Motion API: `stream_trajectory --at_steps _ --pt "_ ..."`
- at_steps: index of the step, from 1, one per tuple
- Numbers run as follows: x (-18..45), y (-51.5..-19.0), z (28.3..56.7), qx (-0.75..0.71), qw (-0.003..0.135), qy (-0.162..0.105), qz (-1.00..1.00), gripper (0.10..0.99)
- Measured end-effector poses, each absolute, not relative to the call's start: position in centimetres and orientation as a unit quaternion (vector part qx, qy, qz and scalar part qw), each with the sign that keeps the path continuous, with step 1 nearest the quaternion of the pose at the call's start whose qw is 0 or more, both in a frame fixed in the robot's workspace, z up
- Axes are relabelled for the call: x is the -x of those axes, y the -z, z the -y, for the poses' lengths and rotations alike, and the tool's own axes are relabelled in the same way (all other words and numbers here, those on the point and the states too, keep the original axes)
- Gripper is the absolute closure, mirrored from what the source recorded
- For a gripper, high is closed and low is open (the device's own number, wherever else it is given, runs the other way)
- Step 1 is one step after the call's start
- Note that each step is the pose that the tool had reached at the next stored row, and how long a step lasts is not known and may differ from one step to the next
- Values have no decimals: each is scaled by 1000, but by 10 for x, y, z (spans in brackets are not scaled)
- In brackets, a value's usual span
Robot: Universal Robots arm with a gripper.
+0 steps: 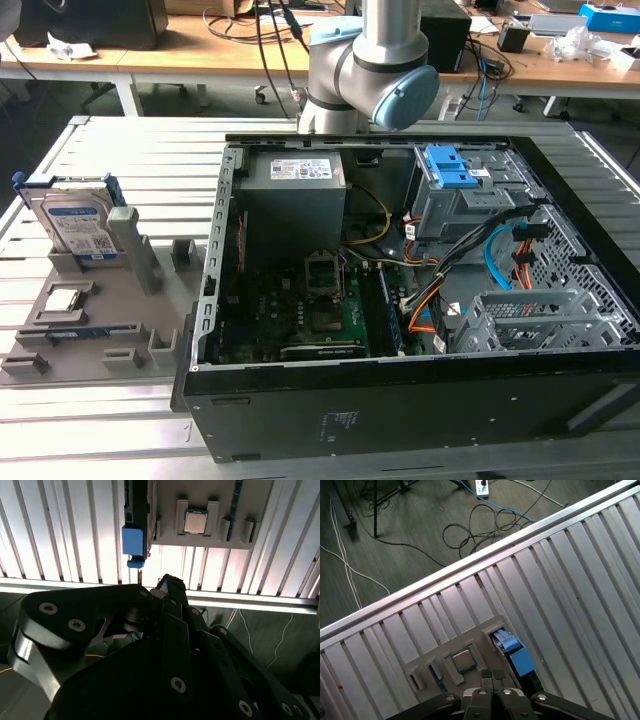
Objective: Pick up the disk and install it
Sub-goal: 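Pick up the disk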
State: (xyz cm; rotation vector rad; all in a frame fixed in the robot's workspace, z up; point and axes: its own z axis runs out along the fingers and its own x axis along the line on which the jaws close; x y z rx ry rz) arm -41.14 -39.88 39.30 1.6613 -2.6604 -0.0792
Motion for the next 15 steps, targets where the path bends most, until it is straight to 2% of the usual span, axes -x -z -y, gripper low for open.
stream_trajectory --at_steps 15 --pt "411 -393 399 -610 4 25 792 980"
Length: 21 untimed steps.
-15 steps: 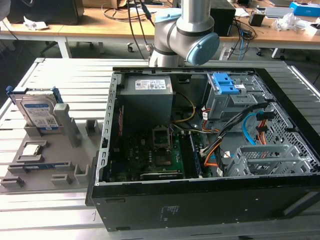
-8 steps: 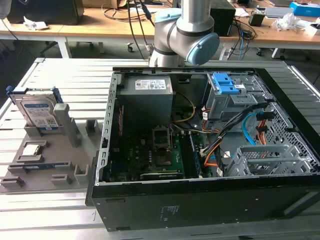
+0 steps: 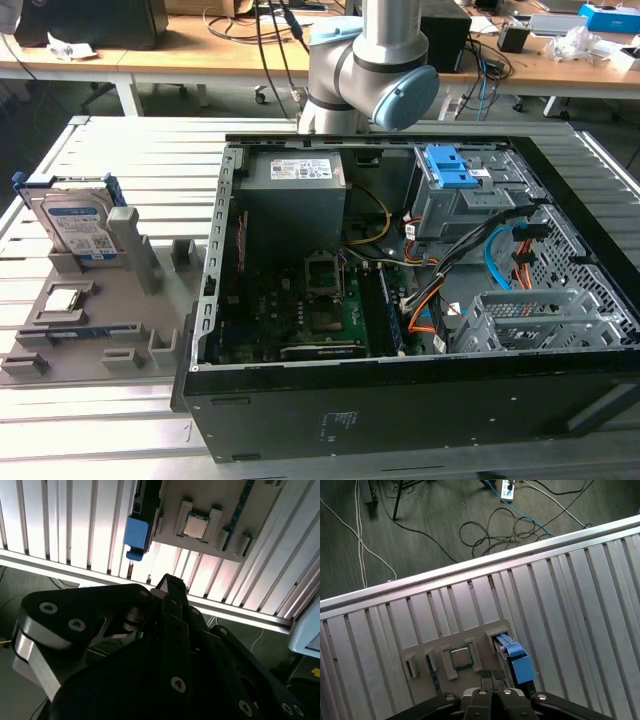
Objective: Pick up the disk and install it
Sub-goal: 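Pick up the disk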
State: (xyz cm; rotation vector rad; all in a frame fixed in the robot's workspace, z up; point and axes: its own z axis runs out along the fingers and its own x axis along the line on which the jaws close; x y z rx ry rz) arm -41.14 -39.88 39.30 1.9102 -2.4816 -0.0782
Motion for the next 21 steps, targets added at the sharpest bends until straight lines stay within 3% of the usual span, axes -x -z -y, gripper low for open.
stream_trajectory --at_steps 21 --pt "411 -393 399 -689 7 24 724 980"
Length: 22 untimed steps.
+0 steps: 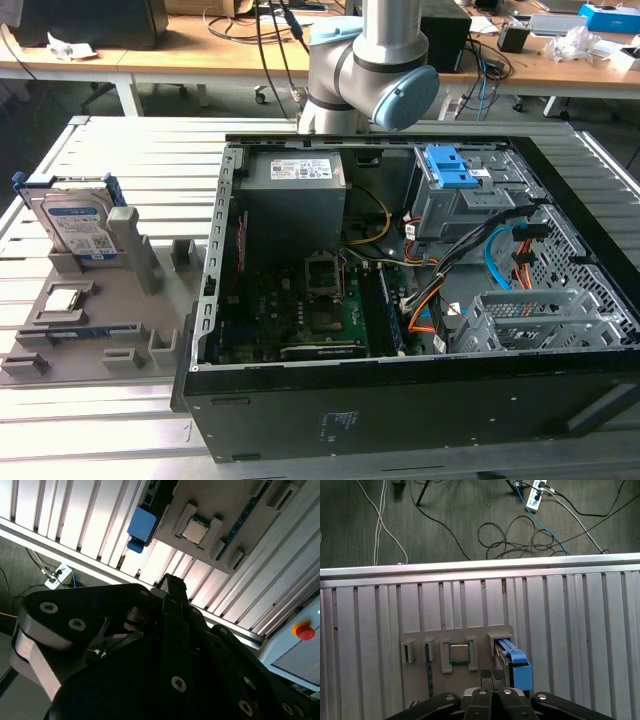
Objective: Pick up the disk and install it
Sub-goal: 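Pick up the disk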
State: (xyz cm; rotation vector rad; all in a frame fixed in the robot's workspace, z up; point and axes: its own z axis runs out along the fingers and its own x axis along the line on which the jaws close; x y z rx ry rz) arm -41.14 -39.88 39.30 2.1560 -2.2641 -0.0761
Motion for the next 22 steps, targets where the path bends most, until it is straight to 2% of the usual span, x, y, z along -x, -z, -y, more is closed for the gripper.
stream_trajectory --at_steps 10,11,12,15,16,17,18,19,22 --pt "411 -393 399 -695 7 24 718 973" --pt "411 -393 399 -696 7 24 718 918" --pt "411 -393 399 -696 7 24 718 792" --pt "411 -393 399 -696 7 24 718 612" --pt "411 -393 399 -696 7 24 718 612" --pt "411 -393 399 -696 7 24 718 549" --pt "411 -393 399 -696 7 24 718 549" --pt "411 -393 399 -696 7 24 718 486" --pt "410 -393 395 -696 8 24 718 486"
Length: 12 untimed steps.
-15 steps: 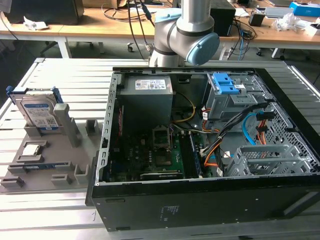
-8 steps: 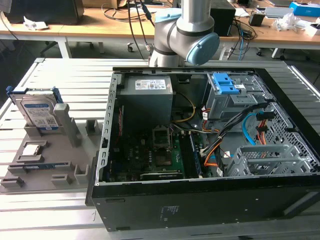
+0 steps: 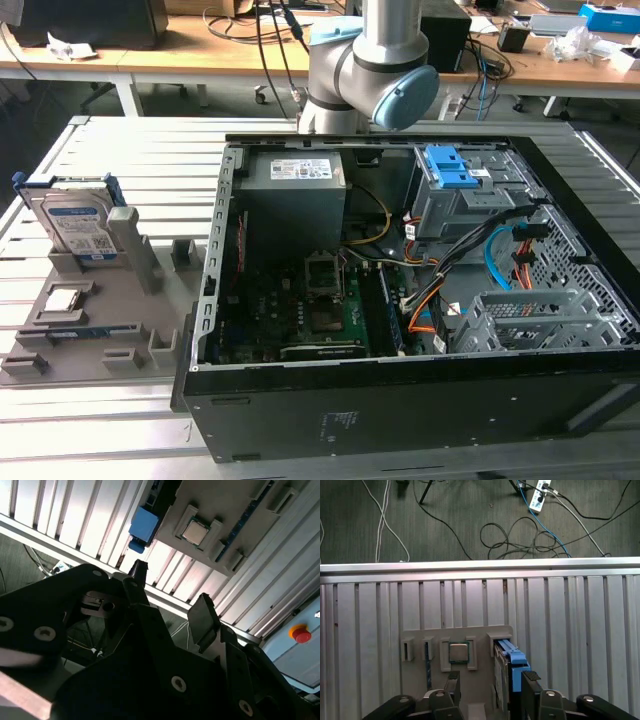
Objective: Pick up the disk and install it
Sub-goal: 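Pick up the disk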
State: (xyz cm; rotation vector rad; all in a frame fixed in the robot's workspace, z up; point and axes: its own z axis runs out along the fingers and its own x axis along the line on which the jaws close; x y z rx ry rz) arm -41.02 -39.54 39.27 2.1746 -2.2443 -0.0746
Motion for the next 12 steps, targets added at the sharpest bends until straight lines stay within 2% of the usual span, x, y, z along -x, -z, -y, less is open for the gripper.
stream_trajectory --at_steps 3,12 --pt "400 -389 384 -696 9 24 718 486" --pt "382 -369 375 -696 12 27 718 486"
